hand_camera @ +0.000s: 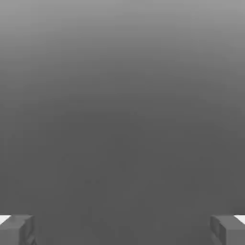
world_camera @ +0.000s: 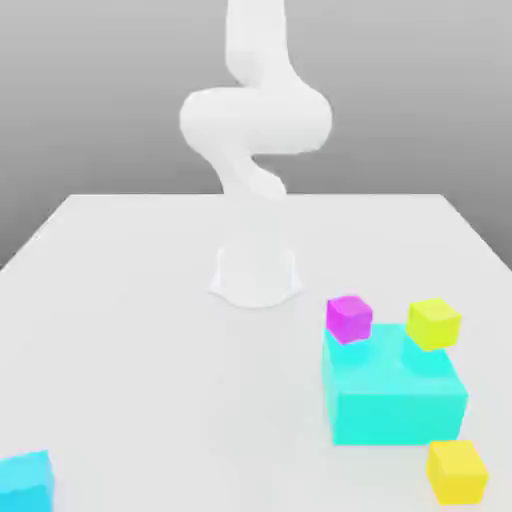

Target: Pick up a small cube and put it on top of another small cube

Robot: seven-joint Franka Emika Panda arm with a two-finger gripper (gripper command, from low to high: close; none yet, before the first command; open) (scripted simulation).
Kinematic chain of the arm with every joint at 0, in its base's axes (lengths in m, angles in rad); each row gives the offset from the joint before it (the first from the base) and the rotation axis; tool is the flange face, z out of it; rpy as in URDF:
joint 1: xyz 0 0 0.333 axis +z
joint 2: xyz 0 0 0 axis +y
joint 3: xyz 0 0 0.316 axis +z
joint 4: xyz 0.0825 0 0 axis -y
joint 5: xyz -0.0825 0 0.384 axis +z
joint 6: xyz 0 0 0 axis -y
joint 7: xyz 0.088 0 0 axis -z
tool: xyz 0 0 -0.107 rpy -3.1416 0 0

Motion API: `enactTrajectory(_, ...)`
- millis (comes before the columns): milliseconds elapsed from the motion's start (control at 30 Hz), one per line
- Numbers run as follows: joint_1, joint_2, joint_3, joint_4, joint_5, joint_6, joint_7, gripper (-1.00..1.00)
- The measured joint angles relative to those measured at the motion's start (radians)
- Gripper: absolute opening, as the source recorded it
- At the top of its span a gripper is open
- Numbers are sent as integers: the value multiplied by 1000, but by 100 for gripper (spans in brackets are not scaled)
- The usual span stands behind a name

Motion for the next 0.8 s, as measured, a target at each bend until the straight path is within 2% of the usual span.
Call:
enactTrajectory(500, -209, 550, -28, 32, -53, 147, 390, 0)
enactTrajectory(800, -301, 876, -81, 50, -7, 235, 566, 0)
